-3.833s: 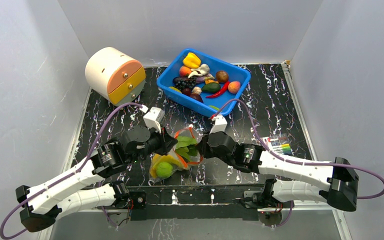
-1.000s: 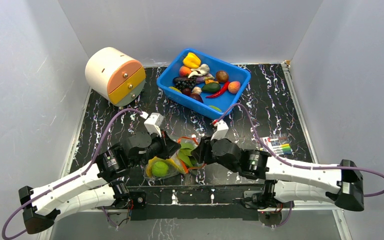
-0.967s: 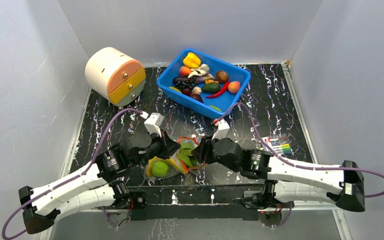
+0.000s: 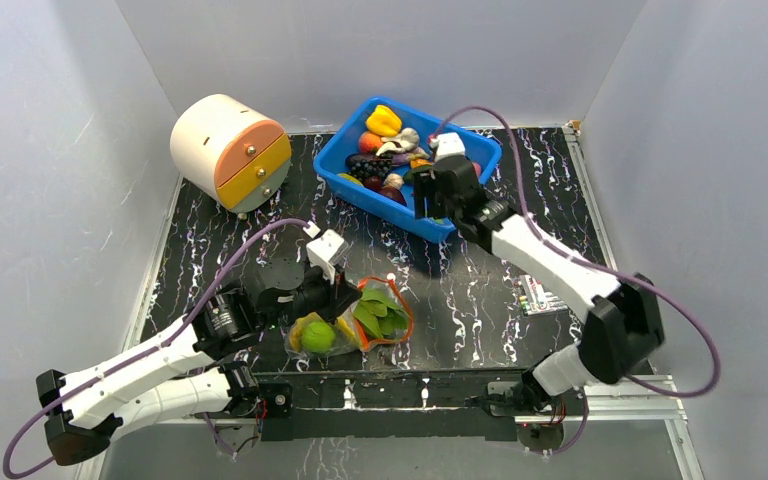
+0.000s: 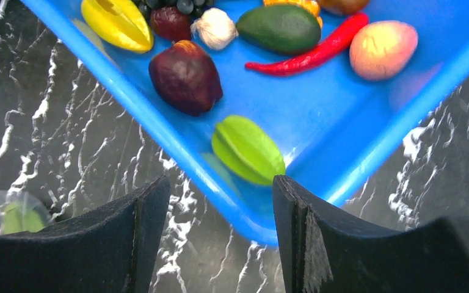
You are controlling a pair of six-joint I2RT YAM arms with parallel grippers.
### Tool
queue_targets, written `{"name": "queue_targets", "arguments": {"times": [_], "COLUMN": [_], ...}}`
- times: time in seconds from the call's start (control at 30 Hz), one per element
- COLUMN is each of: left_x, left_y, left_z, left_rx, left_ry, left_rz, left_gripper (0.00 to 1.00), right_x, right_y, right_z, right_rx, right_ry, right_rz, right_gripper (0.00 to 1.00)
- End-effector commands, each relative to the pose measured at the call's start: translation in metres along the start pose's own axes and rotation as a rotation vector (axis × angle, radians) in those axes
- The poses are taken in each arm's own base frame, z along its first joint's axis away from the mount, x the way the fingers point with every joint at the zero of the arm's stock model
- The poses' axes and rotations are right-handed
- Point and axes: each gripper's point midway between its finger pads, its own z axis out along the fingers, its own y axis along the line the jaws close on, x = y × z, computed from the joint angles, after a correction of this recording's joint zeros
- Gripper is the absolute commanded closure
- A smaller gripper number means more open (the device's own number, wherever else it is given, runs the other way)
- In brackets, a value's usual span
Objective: Place the food in the zip-top bag and seal the zipper
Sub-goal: Pick up the fake fruit from the bin.
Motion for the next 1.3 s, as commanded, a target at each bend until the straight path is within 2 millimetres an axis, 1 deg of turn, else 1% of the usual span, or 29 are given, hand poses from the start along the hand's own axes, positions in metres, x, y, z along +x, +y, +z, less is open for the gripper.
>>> {"name": "queue_targets", "arguments": {"times": [0.0, 0.03, 0.07, 0.1, 0.17, 0.2, 0.23, 0.3, 0.37, 0.53, 0.63, 0.7, 0.83, 0.97, 1.07, 1.2, 1.27], "left_x": [-0.018, -0.014, -0.008, -0.003, 0.005, 0.005, 0.005, 0.006, 0.015, 0.020, 0.019, 0.017, 0.015, 0.014, 0.014, 0.013, 0.013], "left_y": [-0.014, -0.015, -0.017, -0.016, -0.012, -0.011, -0.010, -0.009, -0.010, -0.012, -0.012, -0.012, -0.012, -0.012, -0.012, -0.012, -0.010], "left_z": [-0.011, -0.011, -0.009, -0.007, -0.005, -0.006, -0.006, -0.005, 0.000, 0.006, 0.008, 0.010, 0.012, 0.013, 0.013, 0.012, 0.013], "left_rx": [0.076, 0.086, 0.103, 0.108, 0.091, 0.088, 0.085, 0.079, 0.086, 0.096, 0.094, 0.093, 0.086, 0.081, 0.079, 0.074, 0.062], "left_ry": [-0.045, -0.039, -0.033, -0.029, -0.016, -0.018, -0.022, -0.023, -0.005, 0.010, 0.010, 0.007, 0.012, 0.018, 0.020, 0.015, 0.012], "left_rz": [0.043, 0.039, 0.033, 0.029, 0.021, 0.020, 0.018, 0.012, 0.003, -0.010, -0.012, -0.011, -0.007, -0.005, -0.007, -0.019, -0.026], "left_gripper": [1.00, 1.00, 1.00, 1.00, 1.00, 1.00, 1.00, 1.00, 1.00, 1.00, 1.00, 1.00, 1.00, 1.00, 1.00, 1.00, 1.00], "right_x": [-0.066, -0.063, -0.067, -0.064, -0.063, -0.058, -0.057, -0.048, -0.039, -0.035, -0.034, -0.030, -0.012, 0.005, 0.010, 0.009, 0.005], "right_y": [-0.016, -0.023, -0.031, -0.037, -0.046, -0.050, -0.051, -0.047, -0.044, -0.052, -0.057, -0.058, -0.060, -0.062, -0.059, -0.055, -0.055], "right_z": [0.060, 0.074, 0.090, 0.105, 0.134, 0.146, 0.152, 0.167, 0.181, 0.202, 0.215, 0.223, 0.237, 0.247, 0.251, 0.250, 0.248], "right_rx": [-0.038, -0.028, -0.014, -0.009, -0.035, -0.046, -0.069, -0.146, -0.218, -0.216, -0.203, -0.213, -0.251, -0.267, -0.281, -0.304, -0.300], "right_ry": [-0.094, -0.078, -0.068, -0.038, 0.019, 0.042, 0.048, 0.060, 0.070, 0.095, 0.093, 0.098, 0.137, 0.165, 0.171, 0.168, 0.156], "right_rz": [-0.166, -0.204, -0.261, -0.290, -0.344, -0.374, -0.397, -0.489, -0.580, -0.652, -0.682, -0.702, -0.721, -0.708, -0.699, -0.696, -0.696], "right_gripper": [0.39, 0.38, 0.37, 0.37, 0.36, 0.36, 0.36, 0.35, 0.34, 0.30, 0.26, 0.25, 0.25, 0.25, 0.27, 0.40, 0.45]}}
